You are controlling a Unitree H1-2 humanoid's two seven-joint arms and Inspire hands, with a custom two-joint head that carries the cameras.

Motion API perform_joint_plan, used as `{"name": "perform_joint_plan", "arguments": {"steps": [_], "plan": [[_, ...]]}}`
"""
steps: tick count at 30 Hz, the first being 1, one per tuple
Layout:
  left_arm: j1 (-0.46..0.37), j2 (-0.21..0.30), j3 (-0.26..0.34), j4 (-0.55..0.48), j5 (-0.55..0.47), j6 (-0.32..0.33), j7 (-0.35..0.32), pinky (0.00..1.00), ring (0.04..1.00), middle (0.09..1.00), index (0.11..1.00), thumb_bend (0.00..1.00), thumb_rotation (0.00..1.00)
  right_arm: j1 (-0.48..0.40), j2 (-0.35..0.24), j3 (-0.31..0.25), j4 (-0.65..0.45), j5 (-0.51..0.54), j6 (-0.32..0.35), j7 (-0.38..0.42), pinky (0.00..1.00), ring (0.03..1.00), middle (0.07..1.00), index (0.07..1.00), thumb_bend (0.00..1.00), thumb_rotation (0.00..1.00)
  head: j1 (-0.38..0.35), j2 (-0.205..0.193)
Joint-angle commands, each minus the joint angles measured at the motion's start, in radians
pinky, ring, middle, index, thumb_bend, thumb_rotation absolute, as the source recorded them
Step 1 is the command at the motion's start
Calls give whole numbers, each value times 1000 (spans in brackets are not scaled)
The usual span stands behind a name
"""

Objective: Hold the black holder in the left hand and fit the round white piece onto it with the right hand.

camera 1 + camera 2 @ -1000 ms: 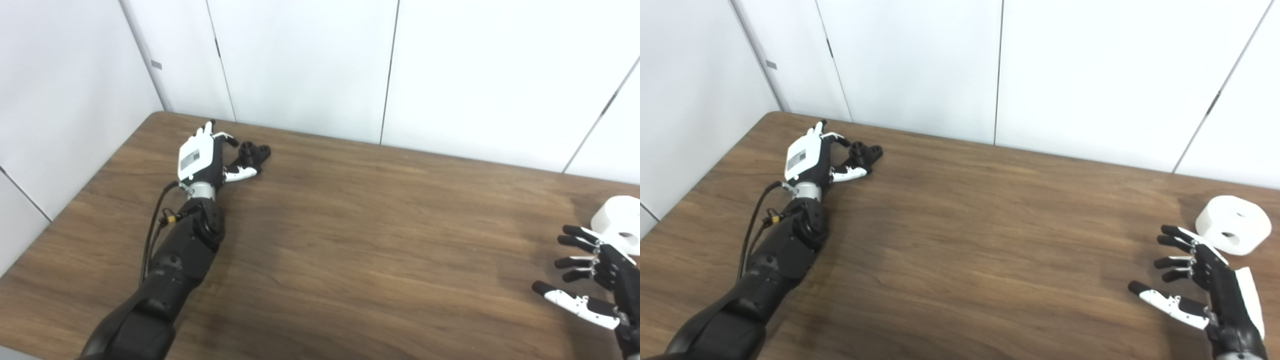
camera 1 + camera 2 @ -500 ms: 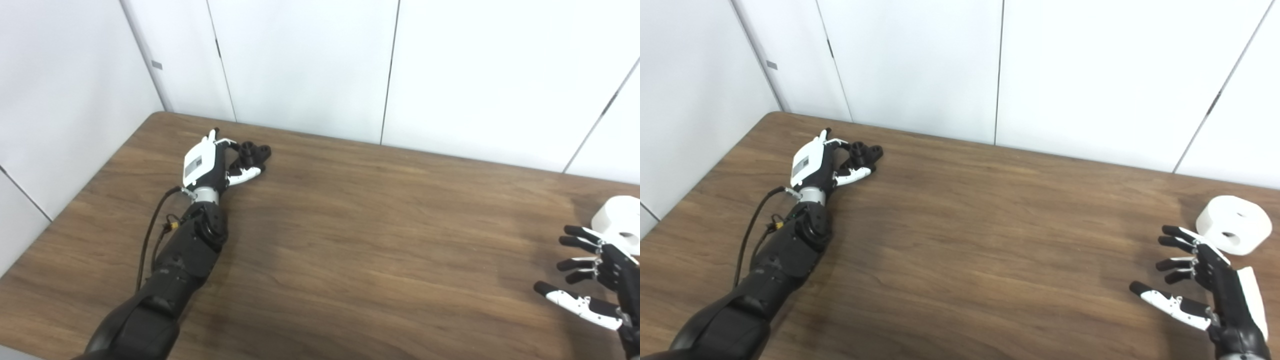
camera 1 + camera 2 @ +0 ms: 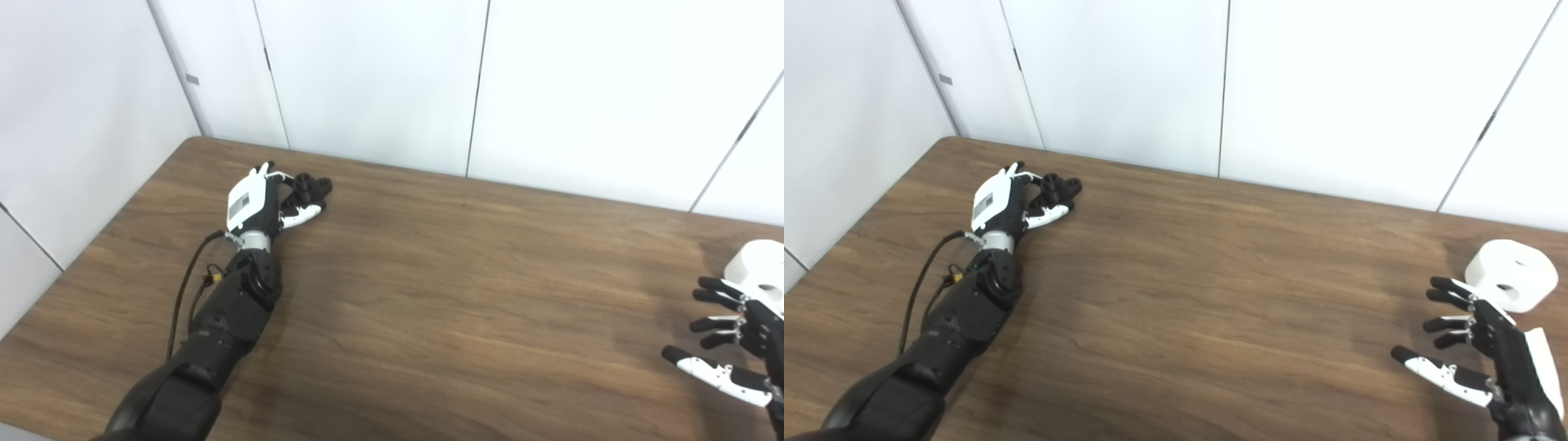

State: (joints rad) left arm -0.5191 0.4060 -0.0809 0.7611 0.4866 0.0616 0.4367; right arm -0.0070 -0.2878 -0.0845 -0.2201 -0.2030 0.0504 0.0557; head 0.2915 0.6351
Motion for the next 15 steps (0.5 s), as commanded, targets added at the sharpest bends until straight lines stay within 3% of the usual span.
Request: {"name": "perform_joint_plan", "arguments": {"steps": [1,2,3,5,15], "plan": [[-10,-1,-7,10,0,-17,11,992,1000,937,569,775,221,-22,-22,-17,-36,10,-19,-2,454,559,731,755,573,23,2,2],[-8,-4,-5,12,-3,-18,16,990,1000,933,560,774,215,-22,-22,-19,-35,15,-19,-1,455,559,731,755,573,20,2,4],[-6,-7,-5,15,-1,-17,25,995,1000,926,525,650,146,-23,-22,-21,-33,21,-22,1,456,560,732,754,574,10,2,5],[-4,-10,-7,19,5,-13,43,992,998,907,493,548,83,-23,-24,-24,-29,25,-28,2,456,559,732,755,575,1,2,8],[6,-14,-24,11,13,14,52,1000,996,882,485,521,60,-23,-43,-28,-24,27,-43,5,448,550,728,755,562,0,4,16]]}}
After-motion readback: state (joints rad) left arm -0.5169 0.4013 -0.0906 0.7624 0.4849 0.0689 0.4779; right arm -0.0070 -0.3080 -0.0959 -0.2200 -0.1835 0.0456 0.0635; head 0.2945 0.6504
